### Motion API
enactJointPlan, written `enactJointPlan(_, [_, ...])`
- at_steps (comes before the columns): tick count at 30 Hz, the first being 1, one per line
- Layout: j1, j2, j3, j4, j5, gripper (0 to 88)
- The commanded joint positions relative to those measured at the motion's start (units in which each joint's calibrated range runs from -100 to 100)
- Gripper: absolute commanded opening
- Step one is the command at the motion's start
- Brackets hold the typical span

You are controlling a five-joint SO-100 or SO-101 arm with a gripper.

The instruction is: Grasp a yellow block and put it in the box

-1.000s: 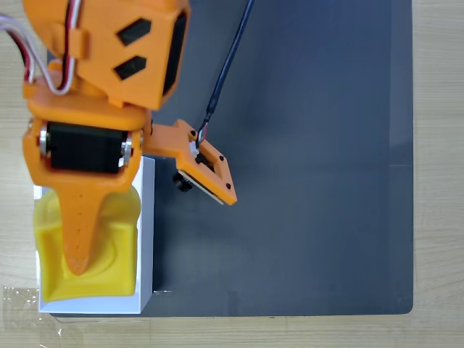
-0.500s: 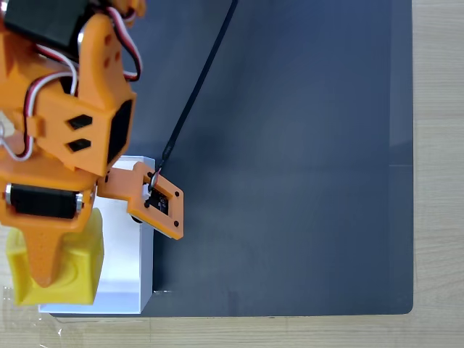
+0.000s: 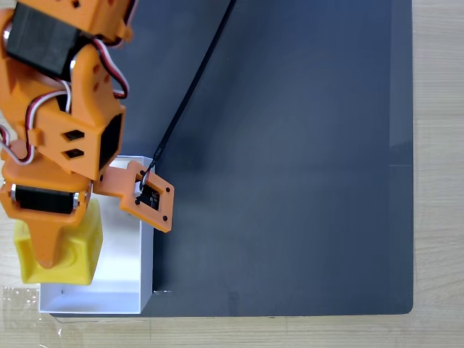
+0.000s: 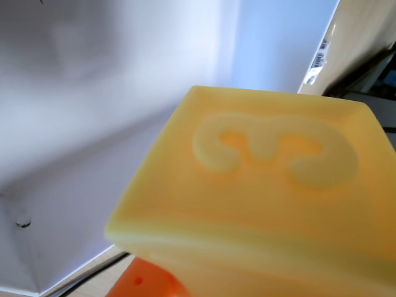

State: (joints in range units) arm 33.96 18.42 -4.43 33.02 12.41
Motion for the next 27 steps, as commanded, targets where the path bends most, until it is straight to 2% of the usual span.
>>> enactJointPlan(1, [0.1, -1.0, -3.6, -1.1, 0.9, 21.0])
enactJointPlan(6, [0.1, -1.0, -2.2, -1.2, 2.0, 33.2])
enactJointPlan(10, [0.1, -1.0, -2.0, -1.2, 2.0, 38.5])
enactJointPlan(27, [0.0, -3.2, -2.7, -1.2, 1.9, 38.9])
